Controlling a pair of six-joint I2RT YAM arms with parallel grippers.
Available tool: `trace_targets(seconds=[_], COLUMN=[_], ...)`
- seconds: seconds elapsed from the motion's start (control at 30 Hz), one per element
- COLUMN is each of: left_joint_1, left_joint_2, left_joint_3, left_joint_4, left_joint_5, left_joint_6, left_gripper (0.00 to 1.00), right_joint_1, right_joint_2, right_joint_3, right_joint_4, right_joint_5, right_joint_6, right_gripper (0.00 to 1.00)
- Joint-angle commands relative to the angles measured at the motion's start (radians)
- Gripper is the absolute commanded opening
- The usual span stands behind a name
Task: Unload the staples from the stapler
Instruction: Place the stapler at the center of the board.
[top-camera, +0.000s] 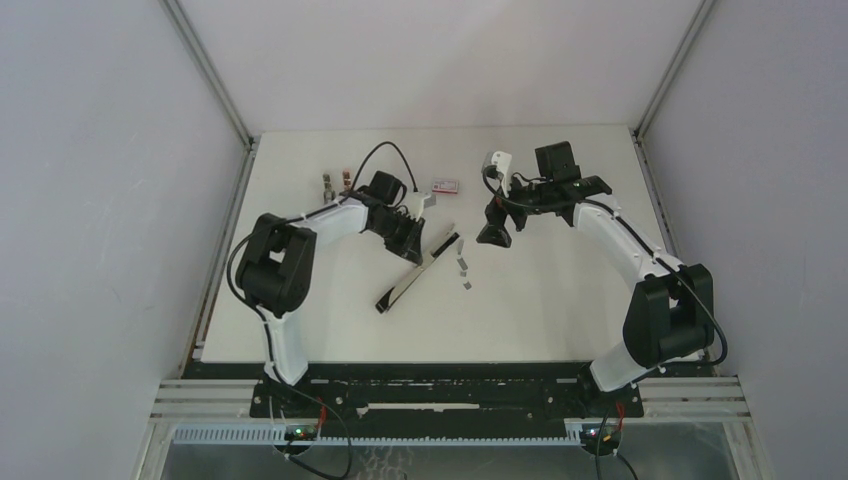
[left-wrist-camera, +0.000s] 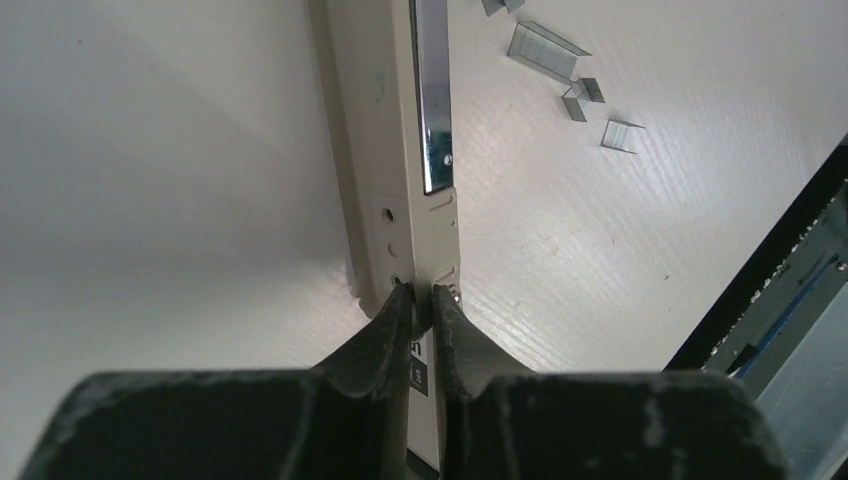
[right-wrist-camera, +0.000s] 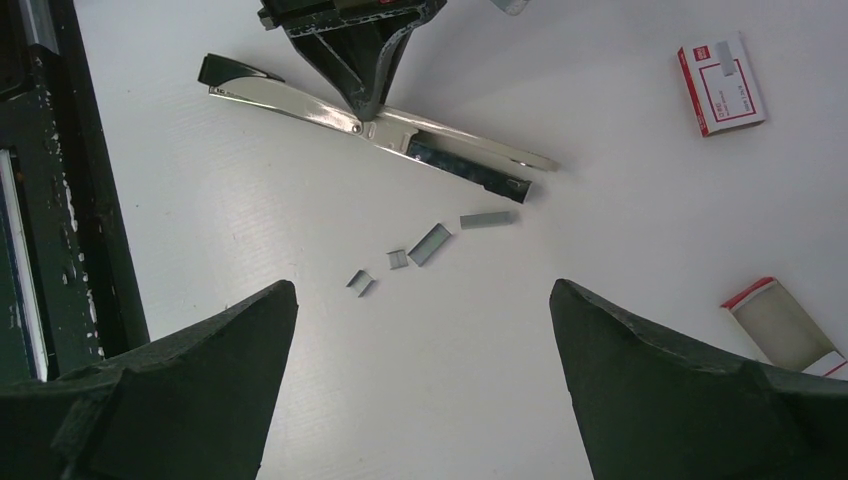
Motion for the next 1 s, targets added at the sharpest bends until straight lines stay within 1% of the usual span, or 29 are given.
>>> trace_targets(seconds=[0.0,0.2,0.47,0.67,0.73,0.83,0.87,0.97], left_joint_1=[0.027,0.098,0.171,0.184,0.192,0.199,0.201,0.206], left_joint_2=[0.037,0.080,0.178,0.204,0.209,0.209,0.207,0.198], left_joint_3=[0.039,0.041,0.078,0.088,0.088,0.085,0.084,0.080], left_joint_4=[-0.002,-0.005,-0.038,-0.041,-0.035,-0.029,-0.030,-0.026], left_joint_5=[0.047,0.168,0.291,0.238,0.213,0.189,0.176,0.140], left_joint_6=[-0.006,-0.030,-0.068,-0.118,-0.141,-0.161,-0.168,-0.181], left_gripper=[0.12,0.08,0.09,0.09,0.12,0.14,0.17,0.18], right_joint_1=[0.000,0.004,0.047,0.081,0.089,0.097,0.100,0.105], right_joint_2=[-0.045,-0.040,0.000,0.042,0.057,0.075,0.078,0.083], right_joint_3=[0.001,0.001,0.001,0.001,0.001,0.000,0.001,0.001], right_joint_4=[0.017,0.017,0.011,0.015,0.019,0.019,0.019,0.020], right_joint_5=[-0.025,-0.042,-0.039,-0.038,-0.036,-0.041,-0.043,-0.042], right_joint_6=[0.016,0.028,0.017,0.015,0.016,0.020,0.019,0.019], right_gripper=[0.97,0.97,0.96,0.96,0.96,0.96,0.96,0.96])
